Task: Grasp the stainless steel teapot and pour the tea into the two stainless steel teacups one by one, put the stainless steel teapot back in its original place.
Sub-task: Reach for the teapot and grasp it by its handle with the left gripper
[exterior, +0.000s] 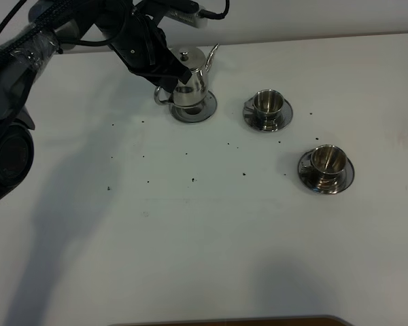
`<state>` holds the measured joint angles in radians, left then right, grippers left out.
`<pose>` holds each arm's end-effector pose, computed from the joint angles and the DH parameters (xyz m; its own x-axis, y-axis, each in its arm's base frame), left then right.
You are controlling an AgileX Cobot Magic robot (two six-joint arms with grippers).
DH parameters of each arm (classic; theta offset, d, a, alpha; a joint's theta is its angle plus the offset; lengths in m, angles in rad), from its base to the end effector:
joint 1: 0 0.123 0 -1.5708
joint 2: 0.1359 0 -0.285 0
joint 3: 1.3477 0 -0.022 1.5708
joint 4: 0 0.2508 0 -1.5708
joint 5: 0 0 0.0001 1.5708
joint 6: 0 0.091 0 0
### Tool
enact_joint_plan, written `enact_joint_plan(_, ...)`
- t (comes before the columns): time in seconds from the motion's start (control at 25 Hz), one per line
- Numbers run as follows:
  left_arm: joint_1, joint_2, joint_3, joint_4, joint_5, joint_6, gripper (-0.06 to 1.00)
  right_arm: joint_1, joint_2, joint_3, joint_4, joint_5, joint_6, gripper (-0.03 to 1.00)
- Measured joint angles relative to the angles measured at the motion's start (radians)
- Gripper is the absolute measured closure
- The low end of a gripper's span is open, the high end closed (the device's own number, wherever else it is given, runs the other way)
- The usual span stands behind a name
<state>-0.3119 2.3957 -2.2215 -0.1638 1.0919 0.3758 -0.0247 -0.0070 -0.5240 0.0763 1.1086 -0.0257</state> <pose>0.4910 -0.1722 0.2033 -0.7330 0.5434 -0.4092 0.6002 0.7997 -0.0132 -0.0108 0.0065 0.2802 -0.4701 0.0200 -0.8824 -0.0316 0.9987 0.0395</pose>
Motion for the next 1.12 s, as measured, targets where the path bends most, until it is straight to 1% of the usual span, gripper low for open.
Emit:
enact_joint_plan(0.44,0.0,0.044,0.0,-0.048,-0.05,0.03,0.69,0.0,0.0,0.0,0.0,0.0,0.0,0.58)
enact_joint_plan(1.12,0.0,0.049,0.0,-0.045,-0.043,0.048,0.69,0.0,0.0,0.0,0.0,0.0,0.0,0.58)
